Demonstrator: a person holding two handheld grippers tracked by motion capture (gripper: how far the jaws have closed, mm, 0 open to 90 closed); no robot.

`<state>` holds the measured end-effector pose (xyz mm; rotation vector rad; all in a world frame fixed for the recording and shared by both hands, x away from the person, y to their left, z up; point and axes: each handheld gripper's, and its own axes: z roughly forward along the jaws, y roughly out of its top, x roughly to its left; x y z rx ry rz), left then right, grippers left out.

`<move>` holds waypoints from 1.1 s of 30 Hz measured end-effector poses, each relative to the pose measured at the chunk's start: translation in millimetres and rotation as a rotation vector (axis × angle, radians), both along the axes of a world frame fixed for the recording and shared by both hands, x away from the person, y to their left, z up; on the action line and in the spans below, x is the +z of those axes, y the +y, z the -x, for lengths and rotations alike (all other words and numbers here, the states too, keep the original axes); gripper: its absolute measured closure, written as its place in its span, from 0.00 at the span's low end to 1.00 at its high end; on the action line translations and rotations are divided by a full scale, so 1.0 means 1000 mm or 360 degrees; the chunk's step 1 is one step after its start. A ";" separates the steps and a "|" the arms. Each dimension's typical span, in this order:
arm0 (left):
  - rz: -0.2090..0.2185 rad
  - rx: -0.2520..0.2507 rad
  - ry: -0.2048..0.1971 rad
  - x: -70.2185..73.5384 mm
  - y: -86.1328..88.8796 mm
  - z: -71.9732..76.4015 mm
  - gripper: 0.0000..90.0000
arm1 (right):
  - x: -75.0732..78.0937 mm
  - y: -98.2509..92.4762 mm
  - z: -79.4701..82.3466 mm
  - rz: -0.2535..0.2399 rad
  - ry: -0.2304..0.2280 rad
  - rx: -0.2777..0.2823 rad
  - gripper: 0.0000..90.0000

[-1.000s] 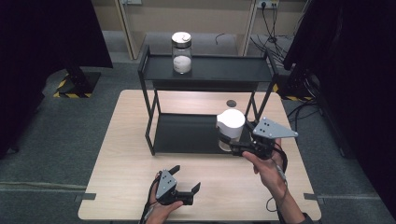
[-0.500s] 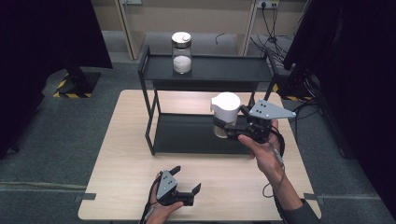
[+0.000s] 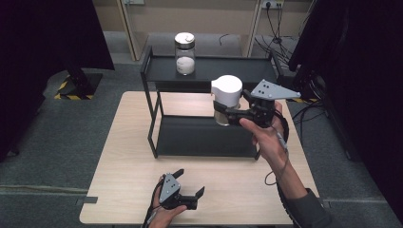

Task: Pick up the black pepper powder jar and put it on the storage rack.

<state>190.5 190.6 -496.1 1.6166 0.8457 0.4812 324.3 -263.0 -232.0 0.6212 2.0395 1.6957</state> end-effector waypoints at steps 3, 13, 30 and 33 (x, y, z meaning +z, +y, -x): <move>0.0000 -0.0001 0.0000 0.000 0.000 0.000 0.01 | 0.008 0.002 -0.005 -0.0011 0.0014 -0.0003 0.34; 0.0001 -0.0003 0.0002 0.000 0.000 0.000 0.01 | 0.033 0.013 -0.019 -0.0025 0.0017 -0.0055 0.34; 0.0000 -0.0012 -0.0003 0.000 0.000 0.000 0.01 | 0.062 0.043 -0.050 -0.0042 0.0016 -0.0243 0.34; 0.0000 -0.0013 -0.0003 0.000 0.000 0.001 0.01 | 0.064 0.047 -0.055 -0.0041 0.0021 -0.0281 0.34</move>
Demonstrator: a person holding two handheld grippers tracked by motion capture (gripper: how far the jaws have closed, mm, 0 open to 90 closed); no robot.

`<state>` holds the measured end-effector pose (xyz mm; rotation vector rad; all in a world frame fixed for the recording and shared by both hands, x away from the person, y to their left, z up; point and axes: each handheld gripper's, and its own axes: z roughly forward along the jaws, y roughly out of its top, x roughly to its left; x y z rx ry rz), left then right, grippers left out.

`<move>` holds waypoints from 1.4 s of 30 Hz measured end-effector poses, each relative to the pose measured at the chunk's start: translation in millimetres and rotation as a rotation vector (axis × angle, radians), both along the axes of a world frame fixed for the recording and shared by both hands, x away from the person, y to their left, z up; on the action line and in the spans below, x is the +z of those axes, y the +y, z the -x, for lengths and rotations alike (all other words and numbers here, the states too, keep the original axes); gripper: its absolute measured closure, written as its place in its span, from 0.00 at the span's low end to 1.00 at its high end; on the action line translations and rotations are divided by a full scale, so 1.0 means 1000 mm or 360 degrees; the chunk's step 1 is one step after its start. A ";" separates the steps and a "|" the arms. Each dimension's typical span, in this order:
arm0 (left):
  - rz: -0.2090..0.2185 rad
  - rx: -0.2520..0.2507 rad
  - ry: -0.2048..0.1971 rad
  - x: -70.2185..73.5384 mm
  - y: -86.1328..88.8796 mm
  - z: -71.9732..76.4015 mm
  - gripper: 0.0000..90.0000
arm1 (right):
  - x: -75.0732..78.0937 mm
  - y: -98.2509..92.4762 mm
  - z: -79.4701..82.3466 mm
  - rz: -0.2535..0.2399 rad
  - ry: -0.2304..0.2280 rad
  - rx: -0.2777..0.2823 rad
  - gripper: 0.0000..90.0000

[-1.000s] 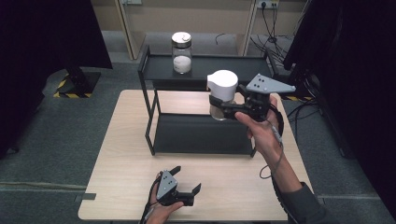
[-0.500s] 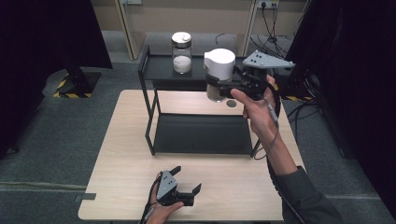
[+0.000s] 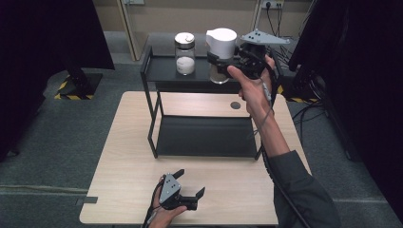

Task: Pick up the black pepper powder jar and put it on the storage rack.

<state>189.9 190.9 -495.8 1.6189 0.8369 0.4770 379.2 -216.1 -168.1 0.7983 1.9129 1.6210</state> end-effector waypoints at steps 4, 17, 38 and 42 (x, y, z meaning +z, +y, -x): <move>0.0000 -0.0003 -0.0002 0.000 0.000 0.000 0.01 | 0.001 0.006 -0.007 0.0004 0.0008 -0.0050 0.34; 0.0000 -0.0013 -0.0002 0.000 0.000 0.000 0.01 | -0.006 0.016 -0.024 0.0023 0.0009 -0.0144 0.34; 0.0003 -0.0019 -0.0007 0.000 0.000 0.001 0.01 | -0.023 0.025 -0.039 0.0031 -0.0002 -0.0215 0.34; 0.0004 -0.0020 -0.0003 0.000 0.000 0.000 0.01 | -0.026 0.024 -0.039 0.0021 -0.0011 -0.0212 0.34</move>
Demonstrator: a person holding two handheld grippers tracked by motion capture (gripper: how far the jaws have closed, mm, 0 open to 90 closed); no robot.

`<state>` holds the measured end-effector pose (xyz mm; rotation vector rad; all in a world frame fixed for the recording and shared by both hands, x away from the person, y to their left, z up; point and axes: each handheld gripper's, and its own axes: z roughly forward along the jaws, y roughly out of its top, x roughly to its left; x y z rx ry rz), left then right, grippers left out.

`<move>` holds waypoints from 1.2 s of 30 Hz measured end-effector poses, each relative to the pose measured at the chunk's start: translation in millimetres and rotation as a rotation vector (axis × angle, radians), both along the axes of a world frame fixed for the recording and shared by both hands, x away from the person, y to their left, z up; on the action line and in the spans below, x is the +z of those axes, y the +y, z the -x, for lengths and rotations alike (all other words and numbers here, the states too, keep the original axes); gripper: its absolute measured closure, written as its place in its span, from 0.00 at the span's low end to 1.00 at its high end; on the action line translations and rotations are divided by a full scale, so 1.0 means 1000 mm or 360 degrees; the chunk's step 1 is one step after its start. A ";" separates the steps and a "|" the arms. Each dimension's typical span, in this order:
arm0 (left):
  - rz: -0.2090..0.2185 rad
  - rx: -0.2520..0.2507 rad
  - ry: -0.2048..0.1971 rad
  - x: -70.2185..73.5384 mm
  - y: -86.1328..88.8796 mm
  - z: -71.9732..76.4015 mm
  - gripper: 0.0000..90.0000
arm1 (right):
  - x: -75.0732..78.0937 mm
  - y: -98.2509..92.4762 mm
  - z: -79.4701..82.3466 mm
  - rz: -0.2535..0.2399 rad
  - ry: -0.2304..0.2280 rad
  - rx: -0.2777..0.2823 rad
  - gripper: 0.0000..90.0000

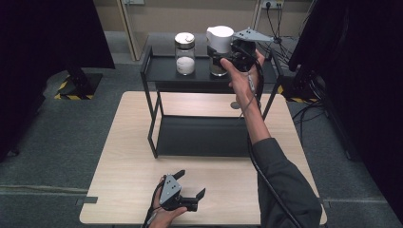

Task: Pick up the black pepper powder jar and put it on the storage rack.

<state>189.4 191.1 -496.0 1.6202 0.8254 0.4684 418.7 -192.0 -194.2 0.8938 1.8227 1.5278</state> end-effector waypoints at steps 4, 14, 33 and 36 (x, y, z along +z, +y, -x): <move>-0.0004 -0.0001 -0.0006 0.000 0.000 0.001 0.01 | -0.002 0.000 0.001 -0.0005 -0.0007 -0.0002 0.34; -0.0002 -0.0001 -0.0002 0.000 0.000 0.000 0.01 | -0.005 -0.002 0.003 -0.0004 -0.0037 -0.0008 0.26; -0.0006 -0.0001 0.0001 0.000 -0.001 0.000 0.01 | -0.004 -0.020 0.017 -0.0079 0.0030 0.0031 0.02; -0.0004 0.0001 0.0002 0.000 -0.001 0.000 0.01 | -0.006 -0.025 0.020 -0.0087 0.0032 0.0058 0.01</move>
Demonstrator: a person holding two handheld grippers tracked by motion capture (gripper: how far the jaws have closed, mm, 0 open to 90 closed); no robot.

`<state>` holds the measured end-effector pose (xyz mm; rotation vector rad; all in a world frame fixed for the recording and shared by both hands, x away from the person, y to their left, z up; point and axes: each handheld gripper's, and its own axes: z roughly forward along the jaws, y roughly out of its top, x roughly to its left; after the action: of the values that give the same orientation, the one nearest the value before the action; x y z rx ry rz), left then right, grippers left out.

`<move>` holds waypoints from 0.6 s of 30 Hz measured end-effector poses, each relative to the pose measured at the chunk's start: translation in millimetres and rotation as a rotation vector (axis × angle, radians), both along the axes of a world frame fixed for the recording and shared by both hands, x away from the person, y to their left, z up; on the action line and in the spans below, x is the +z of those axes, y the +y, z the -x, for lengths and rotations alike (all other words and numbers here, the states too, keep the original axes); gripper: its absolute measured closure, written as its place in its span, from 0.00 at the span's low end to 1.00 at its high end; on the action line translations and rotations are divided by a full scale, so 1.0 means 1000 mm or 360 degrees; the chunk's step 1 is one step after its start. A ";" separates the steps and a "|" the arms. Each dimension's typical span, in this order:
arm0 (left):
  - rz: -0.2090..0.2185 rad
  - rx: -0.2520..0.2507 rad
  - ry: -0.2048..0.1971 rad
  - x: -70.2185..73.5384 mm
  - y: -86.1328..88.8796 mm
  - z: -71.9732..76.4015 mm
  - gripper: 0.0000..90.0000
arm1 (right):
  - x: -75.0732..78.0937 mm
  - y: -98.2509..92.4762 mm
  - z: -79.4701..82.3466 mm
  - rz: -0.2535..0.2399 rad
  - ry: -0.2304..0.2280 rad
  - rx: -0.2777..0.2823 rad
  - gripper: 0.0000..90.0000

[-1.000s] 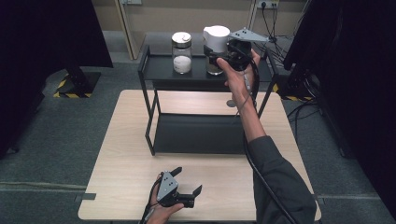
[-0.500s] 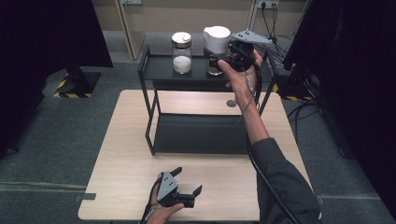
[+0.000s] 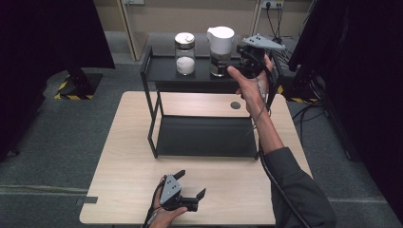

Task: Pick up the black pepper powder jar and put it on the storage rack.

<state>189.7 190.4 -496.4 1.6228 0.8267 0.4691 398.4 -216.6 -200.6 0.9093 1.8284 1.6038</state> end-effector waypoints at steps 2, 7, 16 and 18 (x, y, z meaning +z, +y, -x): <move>-0.0001 0.0000 -0.0001 0.000 0.000 0.000 0.01 | -0.002 -0.002 0.003 -0.0008 -0.0003 0.0016 0.01; -0.0001 0.0002 -0.0001 0.000 0.000 0.000 0.01 | -0.004 -0.007 0.012 0.0009 -0.0032 0.0065 0.01; -0.0002 0.0004 -0.0002 0.000 0.000 0.000 0.01 | -0.014 -0.024 0.027 -0.0028 -0.0049 0.0160 0.01; -0.0004 0.0004 -0.0003 0.000 0.000 0.000 0.01 | -0.017 -0.028 0.029 -0.0038 -0.0045 0.0177 0.01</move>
<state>189.3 190.3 -496.3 1.6236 0.8269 0.4734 369.1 -245.0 -217.3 0.8034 1.8730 1.7006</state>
